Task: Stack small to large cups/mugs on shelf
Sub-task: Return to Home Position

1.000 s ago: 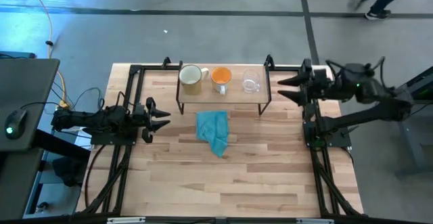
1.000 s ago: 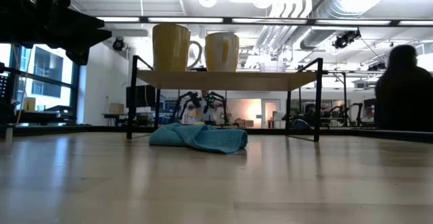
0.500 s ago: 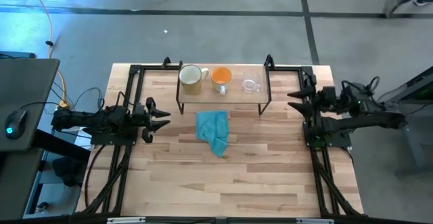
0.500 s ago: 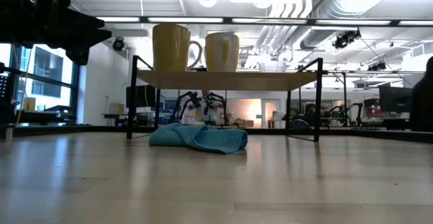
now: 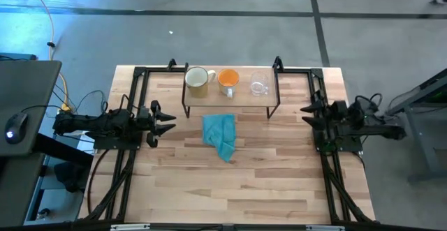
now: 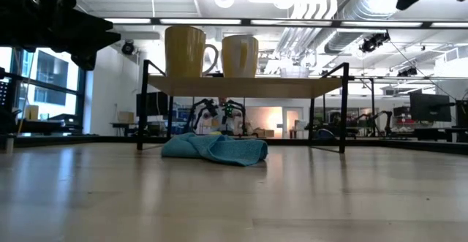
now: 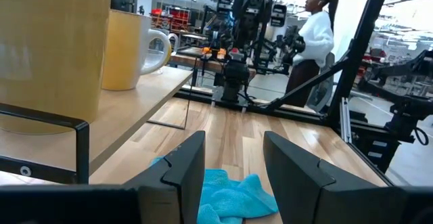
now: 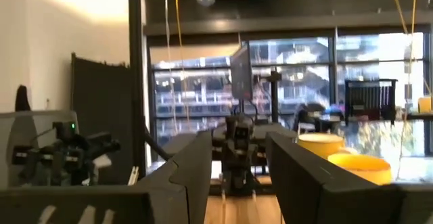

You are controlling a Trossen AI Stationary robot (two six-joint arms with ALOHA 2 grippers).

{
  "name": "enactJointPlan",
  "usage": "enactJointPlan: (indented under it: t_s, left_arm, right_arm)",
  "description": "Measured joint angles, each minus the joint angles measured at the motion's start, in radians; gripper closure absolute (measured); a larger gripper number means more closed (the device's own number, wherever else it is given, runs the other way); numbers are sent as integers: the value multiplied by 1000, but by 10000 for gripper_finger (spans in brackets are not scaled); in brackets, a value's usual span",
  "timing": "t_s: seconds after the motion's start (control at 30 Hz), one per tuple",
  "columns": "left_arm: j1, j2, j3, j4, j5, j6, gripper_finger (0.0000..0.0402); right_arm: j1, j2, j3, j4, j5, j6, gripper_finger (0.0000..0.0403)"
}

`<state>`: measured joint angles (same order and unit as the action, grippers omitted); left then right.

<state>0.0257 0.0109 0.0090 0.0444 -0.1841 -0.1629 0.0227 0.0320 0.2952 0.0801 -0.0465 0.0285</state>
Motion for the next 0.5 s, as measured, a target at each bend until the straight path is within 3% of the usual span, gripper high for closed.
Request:
enactJointPlan:
  t_s: [0.37,0.5]
  left_arm:
    - [0,0,0,0,0,0,263]
    - [0,0,0,0,0,0,263]
  right_arm:
    - [0,-28,-273,350,-4,49,269]
    - [0,-27,-284,381,-3,52,269]
